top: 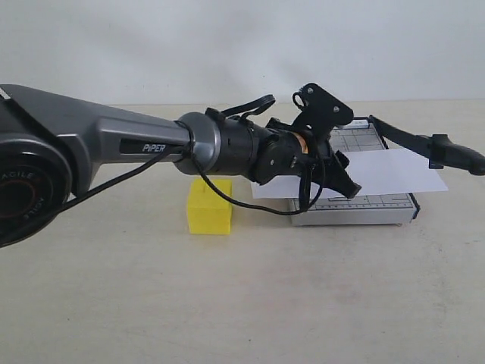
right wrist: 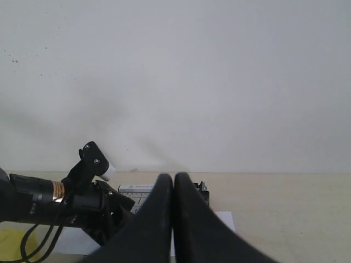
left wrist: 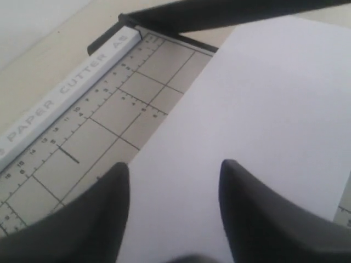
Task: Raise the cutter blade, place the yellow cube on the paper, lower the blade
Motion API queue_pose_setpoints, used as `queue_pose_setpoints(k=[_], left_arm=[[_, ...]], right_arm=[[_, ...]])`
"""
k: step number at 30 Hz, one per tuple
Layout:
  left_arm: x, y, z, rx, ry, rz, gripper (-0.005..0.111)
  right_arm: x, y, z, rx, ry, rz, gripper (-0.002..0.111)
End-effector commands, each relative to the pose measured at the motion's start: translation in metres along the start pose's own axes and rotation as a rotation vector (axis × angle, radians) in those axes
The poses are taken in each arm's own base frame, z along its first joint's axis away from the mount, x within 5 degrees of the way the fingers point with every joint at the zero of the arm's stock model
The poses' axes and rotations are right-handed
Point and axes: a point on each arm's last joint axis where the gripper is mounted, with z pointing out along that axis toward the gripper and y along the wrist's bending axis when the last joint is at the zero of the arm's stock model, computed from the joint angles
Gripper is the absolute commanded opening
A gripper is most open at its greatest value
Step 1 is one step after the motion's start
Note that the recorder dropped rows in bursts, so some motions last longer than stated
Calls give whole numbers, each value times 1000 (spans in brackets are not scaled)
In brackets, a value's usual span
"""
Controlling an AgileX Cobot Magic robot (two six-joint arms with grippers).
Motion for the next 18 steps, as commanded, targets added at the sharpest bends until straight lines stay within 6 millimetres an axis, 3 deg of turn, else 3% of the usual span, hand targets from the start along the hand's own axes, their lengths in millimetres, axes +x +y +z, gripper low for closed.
queue_pose_setpoints(k=[1,8,18], left_arm=[[-10,2,-6,-9,-41,-19,44],[-22,4,-16,-7,-36,0,44],[-51,22,-57,1,66,15,42]], right_arm=[[1,0,-1,2,-6,-2,0],[1,0,-1,2,-6,-2,0],[1,0,-1,2,-6,-2,0]])
